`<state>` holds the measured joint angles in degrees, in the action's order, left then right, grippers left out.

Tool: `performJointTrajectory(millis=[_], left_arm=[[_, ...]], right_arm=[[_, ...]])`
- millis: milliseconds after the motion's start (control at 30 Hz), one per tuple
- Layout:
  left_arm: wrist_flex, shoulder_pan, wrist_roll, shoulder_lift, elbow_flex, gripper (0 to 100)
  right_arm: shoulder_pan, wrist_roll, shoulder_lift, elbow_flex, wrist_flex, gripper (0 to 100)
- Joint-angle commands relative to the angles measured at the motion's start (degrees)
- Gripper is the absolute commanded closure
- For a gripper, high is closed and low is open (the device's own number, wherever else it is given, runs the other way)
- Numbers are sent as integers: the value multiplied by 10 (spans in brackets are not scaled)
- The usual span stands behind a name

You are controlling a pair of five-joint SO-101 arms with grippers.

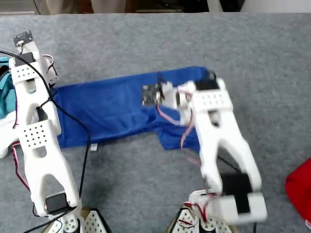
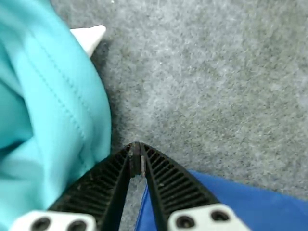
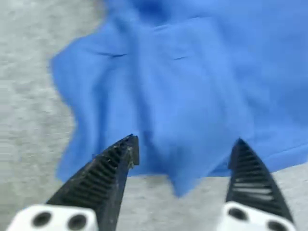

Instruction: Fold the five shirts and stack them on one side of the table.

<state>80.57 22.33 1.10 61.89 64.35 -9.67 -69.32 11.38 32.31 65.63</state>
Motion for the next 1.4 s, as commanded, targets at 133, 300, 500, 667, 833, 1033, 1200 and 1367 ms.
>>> performJointTrajectory(millis=[133,300,500,667,833,1033,1200,1367], left_arm=[[-11,6,2,-10,2,980],[-10,6,2,-10,2,980],[-10,6,2,-10,2,980],[-9,6,2,-10,2,980],[-8,6,2,-10,2,980],[-10,6,2,-10,2,980],[-10,6,2,-10,2,980],[-10,6,2,-10,2,980]], right_arm=[[2,-6,229,227,-13,701],[-1,-6,240,284,-3,733],[-2,-6,240,325,-53,734],[-2,-9,217,337,-98,734],[1,-6,191,286,-72,734],[-1,-8,227,245,-40,733],[-2,-9,167,250,-80,732],[-2,-9,65,245,-105,733]])
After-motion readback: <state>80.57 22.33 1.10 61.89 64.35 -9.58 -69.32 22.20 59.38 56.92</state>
